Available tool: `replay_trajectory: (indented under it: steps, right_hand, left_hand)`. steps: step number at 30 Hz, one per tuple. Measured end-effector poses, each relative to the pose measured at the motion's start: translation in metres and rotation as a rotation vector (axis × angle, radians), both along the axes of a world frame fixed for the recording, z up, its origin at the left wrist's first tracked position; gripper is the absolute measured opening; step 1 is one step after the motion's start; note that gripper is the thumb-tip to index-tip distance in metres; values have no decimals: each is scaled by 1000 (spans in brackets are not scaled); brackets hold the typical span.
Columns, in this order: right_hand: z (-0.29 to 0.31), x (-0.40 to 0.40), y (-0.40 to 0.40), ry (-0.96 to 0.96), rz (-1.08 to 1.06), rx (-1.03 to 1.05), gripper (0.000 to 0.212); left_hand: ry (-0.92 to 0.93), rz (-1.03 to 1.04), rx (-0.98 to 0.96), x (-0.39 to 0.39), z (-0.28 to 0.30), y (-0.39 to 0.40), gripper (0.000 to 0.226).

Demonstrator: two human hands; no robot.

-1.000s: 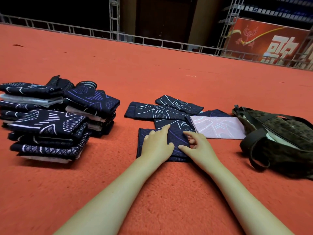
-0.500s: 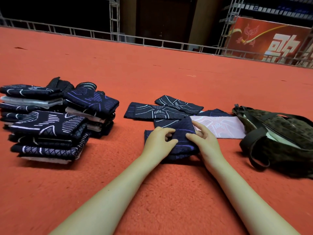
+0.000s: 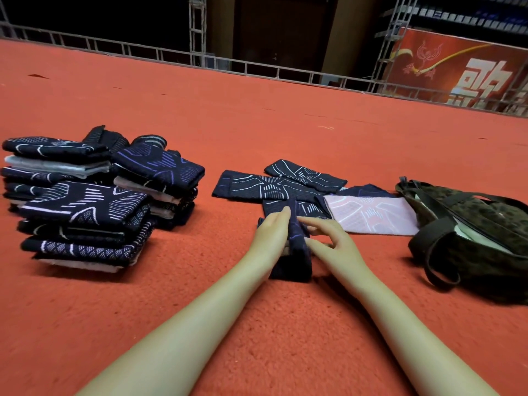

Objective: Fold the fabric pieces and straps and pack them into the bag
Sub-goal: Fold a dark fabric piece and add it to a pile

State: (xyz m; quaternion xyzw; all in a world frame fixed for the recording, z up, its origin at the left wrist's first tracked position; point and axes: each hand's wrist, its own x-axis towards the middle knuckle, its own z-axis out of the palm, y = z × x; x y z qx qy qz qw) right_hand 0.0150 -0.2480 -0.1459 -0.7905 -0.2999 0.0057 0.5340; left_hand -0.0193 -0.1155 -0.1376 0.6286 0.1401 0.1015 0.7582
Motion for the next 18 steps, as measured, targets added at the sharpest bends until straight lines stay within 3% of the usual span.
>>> replay_trajectory:
  steps: [2,4,8,10,15,18]
  right_hand:
    - [-2,-2,3,-15,-3,-12,44]
    - [-5,-4,7,43,-18,-3,50]
    - [-5,-10,13,226,8,-6,61]
    - [-2,-13,15,270,12,17,60]
    - [-4,-14,23,289,-14,43,49]
    - [-6,-14,24,290,-38,117,49]
  left_hand:
    - [0,21,-5,-1,0,4,24]
    - [-27,45,110,-2,0,11,30]
    - [88,127,867,-5,-2,32,53]
    - [203,117,1059,-6,-6,39,57]
    - [225,86,1101,-2,-12,38,46]
    - [160,130,991,0,-13,41,43]
